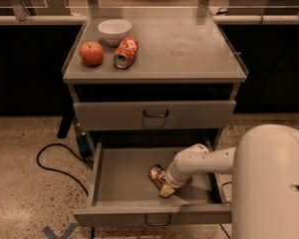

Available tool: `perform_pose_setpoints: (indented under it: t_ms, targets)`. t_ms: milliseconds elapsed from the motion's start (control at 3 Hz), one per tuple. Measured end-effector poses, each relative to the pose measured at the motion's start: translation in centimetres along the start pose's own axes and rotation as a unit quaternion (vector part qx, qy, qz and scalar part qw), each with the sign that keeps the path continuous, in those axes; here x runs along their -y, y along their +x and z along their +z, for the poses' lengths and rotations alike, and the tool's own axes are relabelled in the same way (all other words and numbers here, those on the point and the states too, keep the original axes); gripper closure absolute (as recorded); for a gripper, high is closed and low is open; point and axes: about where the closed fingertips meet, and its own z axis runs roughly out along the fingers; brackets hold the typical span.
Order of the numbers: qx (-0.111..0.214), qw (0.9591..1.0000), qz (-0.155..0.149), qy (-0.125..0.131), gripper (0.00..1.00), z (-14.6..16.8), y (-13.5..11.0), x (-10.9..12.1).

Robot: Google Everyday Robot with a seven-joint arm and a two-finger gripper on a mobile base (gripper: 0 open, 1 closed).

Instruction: Pick orange can from middle drawer and place on counter

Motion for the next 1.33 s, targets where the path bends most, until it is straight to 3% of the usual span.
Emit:
perform_pose_setpoints:
  t_ms: [333, 667, 1000, 1333]
  targets:
    - [-0.010, 0.9999, 0.001, 0.012, 0.89, -1.7, -0.3, -0.4]
    - [-0.025, 0.9990, -0.002, 0.037, 1.00, -5.7, -0.7, -1.2]
    - [-0.059, 0.9966, 0.008, 0.056, 1.00, -11.6, 0.8, -4.7]
    - [-0.107, 0.9927, 0.017, 0.053, 1.00, -17.4, 2.7, -9.8]
